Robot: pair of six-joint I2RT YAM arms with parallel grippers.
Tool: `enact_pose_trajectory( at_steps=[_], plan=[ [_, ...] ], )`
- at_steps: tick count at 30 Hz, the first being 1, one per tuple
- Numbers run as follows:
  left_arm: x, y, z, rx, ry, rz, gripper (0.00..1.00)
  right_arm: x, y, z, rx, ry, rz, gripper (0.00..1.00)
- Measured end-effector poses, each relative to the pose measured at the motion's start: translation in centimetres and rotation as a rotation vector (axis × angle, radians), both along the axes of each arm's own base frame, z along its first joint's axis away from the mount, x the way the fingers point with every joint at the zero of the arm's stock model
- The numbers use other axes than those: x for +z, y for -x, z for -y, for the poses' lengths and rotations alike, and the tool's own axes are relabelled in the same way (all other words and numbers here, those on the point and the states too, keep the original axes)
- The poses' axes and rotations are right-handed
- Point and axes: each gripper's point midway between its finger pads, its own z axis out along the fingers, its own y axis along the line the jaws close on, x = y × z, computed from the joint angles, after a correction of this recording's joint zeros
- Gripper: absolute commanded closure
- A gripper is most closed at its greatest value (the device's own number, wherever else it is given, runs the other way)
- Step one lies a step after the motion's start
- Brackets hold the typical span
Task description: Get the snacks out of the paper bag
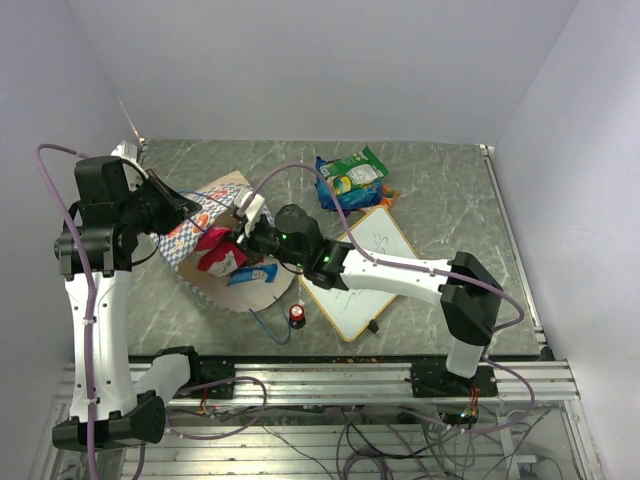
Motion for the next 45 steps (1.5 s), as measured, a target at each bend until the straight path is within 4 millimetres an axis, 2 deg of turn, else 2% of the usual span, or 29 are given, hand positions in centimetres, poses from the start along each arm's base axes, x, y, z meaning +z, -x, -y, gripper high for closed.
enact_pose_trajectory(
  at_steps=[5, 12, 19, 23, 29, 34, 36, 41, 45],
  plan=[
    [-0.2, -0.2, -0.6, 0.049, -0.002, -0.049, 0.93, 1.6, 0.2, 1.0, -0.029, -0.02, -0.031, 1.0],
    [-1.5, -0.4, -1.0, 0.087, 0.008, -0.137, 0.93, 3.9, 2.2, 3.0, 0.023, -0.022, -0.039, 1.0],
    [-1.6, -0.6, -1.3, 0.098, 0.003, -0.147, 0.93, 9.1, 4.7, 7.2, 0.058, -0.024, 0.001, 1.0],
    [-1.8, -0.7, -1.3, 0.101, 0.002, -0.159, 0.93, 12.4, 4.7, 10.6, -0.023, -0.019, 0.035, 1.0],
    [-1.9, -0.7, -1.3, 0.1, 0.002, -0.166, 0.93, 15.9, 1.9, 16.1, -0.277, 0.018, 0.148, 1.0],
    [-2.0, -0.6, -1.3, 0.094, 0.0, -0.173, 0.93, 17.8, -2.4, 21.1, -0.568, 0.108, 0.282, 1.0],
    [-2.1, -0.6, -1.3, 0.093, -0.002, -0.173, 0.93, 18.5, -4.7, 23.5, -0.697, 0.155, 0.319, 1.0],
    [-2.1, -0.6, -1.2, 0.08, -0.012, -0.169, 0.93, 18.9, -9.2, 29.4, -0.916, 0.225, 0.322, 1.0],
    [-2.0, -0.5, -0.7, 0.053, -0.018, -0.165, 0.93, 18.4, -12.8, 35.4, -1.105, 0.273, 0.291, 1.0]
  ],
)
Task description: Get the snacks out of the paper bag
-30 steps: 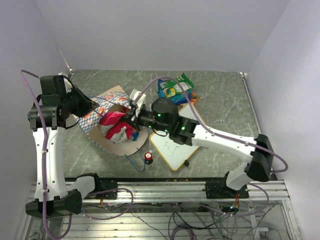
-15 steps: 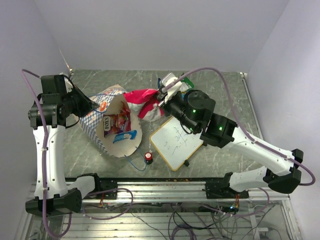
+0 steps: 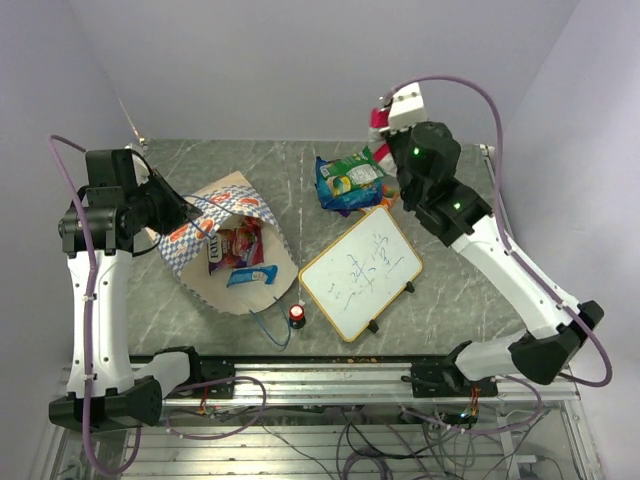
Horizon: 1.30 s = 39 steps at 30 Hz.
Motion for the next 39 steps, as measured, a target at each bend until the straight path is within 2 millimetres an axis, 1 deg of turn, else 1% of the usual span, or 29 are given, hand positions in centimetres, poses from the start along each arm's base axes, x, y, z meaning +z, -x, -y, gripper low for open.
enact_pose_trajectory(
  at_steps=[1, 2, 5, 6, 7, 8, 11, 13, 16, 18, 19, 21, 23, 24, 26, 28, 30, 31, 33, 36, 39],
  plan=[
    [0.0, 0.0, 0.2, -0.01, 0.001, 0.002, 0.93, -0.6, -1.0, 1.5, -0.055, 0.009, -0.011, 1.0],
    [0.1, 0.1, 0.3, -0.019, 0.003, 0.005, 0.93, -0.7, -1.5, 2.7, -0.088, 0.012, -0.015, 1.0],
    [0.3, 0.0, 0.9, -0.051, 0.01, 0.019, 0.93, -3.3, -3.9, 7.0, -0.204, 0.034, -0.058, 1.0],
    [0.5, 0.0, 1.1, -0.062, 0.014, 0.025, 0.93, -4.9, -5.1, 9.5, -0.263, 0.04, -0.09, 1.0],
    [0.5, 0.0, 1.2, -0.066, 0.015, 0.029, 0.93, -5.7, -5.6, 10.7, -0.29, 0.042, -0.105, 1.0],
    [0.6, 0.0, 1.3, -0.071, 0.019, 0.033, 0.93, -7.2, -6.5, 12.7, -0.338, 0.047, -0.133, 1.0],
    [0.9, -0.2, 1.5, -0.084, 0.028, 0.047, 0.93, -11.5, -8.3, 17.6, -0.442, 0.064, -0.224, 1.0],
    [1.0, -0.3, 1.7, -0.091, 0.033, 0.055, 0.93, -13.7, -9.2, 20.0, -0.493, 0.079, -0.272, 1.0],
    [1.1, -0.3, 1.8, -0.098, 0.038, 0.057, 0.93, -15.8, -10.1, 22.8, -0.556, 0.116, -0.313, 1.0],
    [1.1, -0.3, 1.8, -0.098, 0.037, 0.057, 0.93, -16.9, -10.6, 24.1, -0.591, 0.138, -0.33, 1.0],
    [1.0, -0.3, 1.8, -0.099, 0.037, 0.055, 0.93, -17.4, -10.8, 24.4, -0.599, 0.146, -0.339, 1.0],
    [0.9, -0.4, 1.8, -0.099, 0.037, 0.051, 0.93, -19.3, -11.8, 24.5, -0.601, 0.151, -0.368, 1.0],
    [0.8, -0.5, 1.8, -0.099, 0.039, 0.047, 0.93, -21.6, -13.3, 23.7, -0.572, 0.122, -0.403, 1.0],
    [0.8, -0.5, 1.8, -0.098, 0.039, 0.046, 0.93, -23.3, -14.2, 22.9, -0.538, 0.094, -0.433, 1.0],
    [0.8, -0.6, 1.8, -0.097, 0.04, 0.046, 0.93, -26.8, -16.0, 20.8, -0.448, 0.022, -0.5, 1.0],
    [0.8, -0.6, 1.8, -0.097, 0.04, 0.042, 0.93, -30.0, -17.3, 18.0, -0.353, -0.076, -0.557, 1.0],
    [1.0, -0.8, 1.7, -0.097, 0.037, 0.039, 0.93, -32.2, -17.3, 15.5, -0.282, -0.158, -0.611, 0.89],
    [1.4, -1.0, 1.7, -0.097, 0.035, 0.045, 0.93, -32.9, -17.2, 14.5, -0.258, -0.189, -0.628, 0.85],
    [1.7, -1.2, 1.6, -0.096, 0.032, 0.056, 0.93, -33.7, -17.0, 12.9, -0.214, -0.243, -0.655, 0.71],
    [1.9, -1.1, 1.7, -0.095, 0.033, 0.062, 0.93, -34.1, -16.8, 11.7, -0.17, -0.299, -0.681, 0.55],
    [1.9, -1.1, 1.7, -0.095, 0.033, 0.064, 0.93, -34.0, -16.3, 10.9, -0.139, -0.339, -0.697, 0.43]
  ],
)
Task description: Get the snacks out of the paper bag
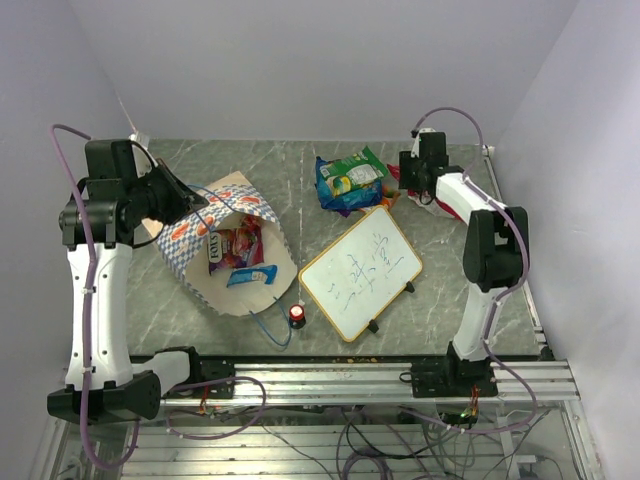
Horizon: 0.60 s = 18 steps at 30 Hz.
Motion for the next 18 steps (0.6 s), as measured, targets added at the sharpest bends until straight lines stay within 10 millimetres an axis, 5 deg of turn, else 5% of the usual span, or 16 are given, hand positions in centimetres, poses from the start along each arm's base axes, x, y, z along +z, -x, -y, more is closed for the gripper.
enact_pose_trajectory(
  at_steps=[4, 7, 13, 18],
  plan=[
    [-0.2, 0.0, 0.1, -0.003, 0.006, 0.001, 0.93, 2.1, 2.1, -0.6, 0.016, -0.059, 0.011, 0.35],
    [-0.8, 0.2, 0.3, -0.006, 0.018, 0.002, 0.93, 5.9, 3.5, -1.2, 0.042, -0.11, 0.07, 0.23],
    [-1.3, 0.9, 0.8, -0.019, 0.044, -0.006, 0.93, 14.4, 5.9, -2.9, 0.107, -0.224, 0.24, 0.22],
    [-1.2, 0.9, 0.8, -0.031, 0.04, -0.003, 0.93, 15.0, 7.9, -3.2, 0.095, -0.288, 0.261, 0.23]
  ],
)
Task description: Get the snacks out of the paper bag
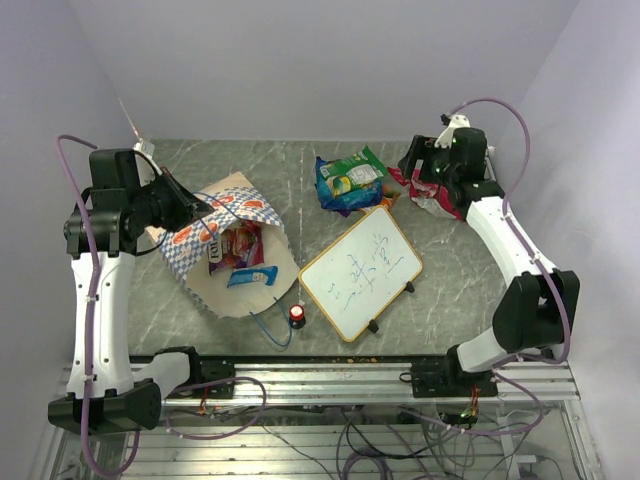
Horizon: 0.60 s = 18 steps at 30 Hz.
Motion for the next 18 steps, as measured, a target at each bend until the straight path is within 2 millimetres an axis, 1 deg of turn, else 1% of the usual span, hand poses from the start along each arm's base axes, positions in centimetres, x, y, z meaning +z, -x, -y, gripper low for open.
enact_pose_trajectory(
  at_steps=[2, 4, 7, 10, 12, 14, 16, 18],
  plan=[
    [0.1, 0.0, 0.1, -0.005, 0.0, 0.004, 0.93, -0.5, -0.5, 0.3, -0.026, -0.015, -0.013, 0.23],
    [0.1, 0.0, 0.1, -0.01, 0.004, 0.005, 0.93, -0.9, -1.6, 0.6, -0.048, -0.041, -0.025, 0.23],
    [0.2, 0.1, 0.3, -0.02, 0.012, 0.006, 0.93, -1.6, -4.3, 1.0, -0.078, -0.097, -0.026, 0.23],
    [0.3, 0.2, 0.4, -0.024, 0.009, 0.006, 0.93, -3.1, -6.5, 1.6, -0.107, -0.161, -0.03, 0.23],
    [0.7, 0.3, 0.3, -0.025, 0.005, 0.015, 0.93, -4.7, -7.7, 2.0, -0.126, -0.219, -0.046, 0.25],
    [1.2, 0.4, 0.3, -0.026, 0.002, 0.029, 0.93, -6.4, -8.4, 2.5, -0.145, -0.269, -0.067, 0.25],
    [1.7, 0.5, 0.3, -0.028, -0.004, 0.038, 0.93, -8.7, -8.2, 2.7, -0.161, -0.324, -0.096, 0.25],
    [2.1, 0.6, 0.2, -0.029, -0.015, 0.049, 0.93, -11.4, -7.1, 2.7, -0.171, -0.377, -0.136, 0.26]
  ],
)
